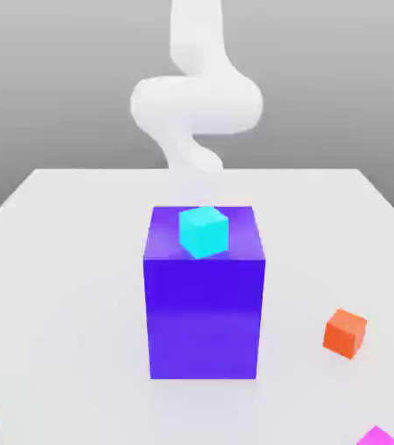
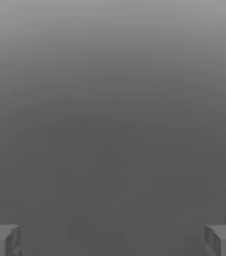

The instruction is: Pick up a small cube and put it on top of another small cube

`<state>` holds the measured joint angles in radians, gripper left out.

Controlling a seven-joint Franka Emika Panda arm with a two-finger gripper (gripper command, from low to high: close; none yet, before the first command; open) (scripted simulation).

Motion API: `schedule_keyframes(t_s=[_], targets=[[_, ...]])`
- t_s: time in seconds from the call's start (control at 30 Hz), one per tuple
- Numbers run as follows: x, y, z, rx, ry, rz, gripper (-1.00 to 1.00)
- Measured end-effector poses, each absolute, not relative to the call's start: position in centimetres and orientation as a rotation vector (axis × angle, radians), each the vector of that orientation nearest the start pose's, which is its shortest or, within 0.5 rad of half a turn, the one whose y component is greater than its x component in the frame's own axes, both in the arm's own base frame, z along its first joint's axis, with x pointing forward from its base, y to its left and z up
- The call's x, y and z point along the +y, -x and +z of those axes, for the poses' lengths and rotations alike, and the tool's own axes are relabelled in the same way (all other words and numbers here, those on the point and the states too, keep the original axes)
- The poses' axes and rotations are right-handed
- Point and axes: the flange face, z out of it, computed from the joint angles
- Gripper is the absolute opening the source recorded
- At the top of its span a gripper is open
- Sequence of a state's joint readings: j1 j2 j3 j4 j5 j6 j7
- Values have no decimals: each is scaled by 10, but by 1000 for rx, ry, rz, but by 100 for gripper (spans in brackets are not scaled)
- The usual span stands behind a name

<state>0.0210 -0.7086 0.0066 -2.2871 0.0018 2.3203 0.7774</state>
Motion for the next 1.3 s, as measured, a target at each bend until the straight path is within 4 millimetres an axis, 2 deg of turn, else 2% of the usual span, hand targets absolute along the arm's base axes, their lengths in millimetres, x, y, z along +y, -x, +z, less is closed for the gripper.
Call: schedule_keyframes(t_s=[0.13,0.27,0.4,0.53,0.67,0.8,1.03,1.17,1.2,1.3], targets=[[34,-428,641,908,2614,-854,0],[59,-469,591,822,2714,-744,0],[86,-502,535,729,2806,-629,0],[115,-527,473,629,2891,-511,0],[151,-541,407,506,2969,-387,0],[175,-548,337,406,3034,-262,0],[219,-535,210,202,3127,-33,0],[224,-532,146,173,3136,-2,0],[224,-531,134,172,3136,-1,-100],[224,-531,134,172,3136,-1,-100]])
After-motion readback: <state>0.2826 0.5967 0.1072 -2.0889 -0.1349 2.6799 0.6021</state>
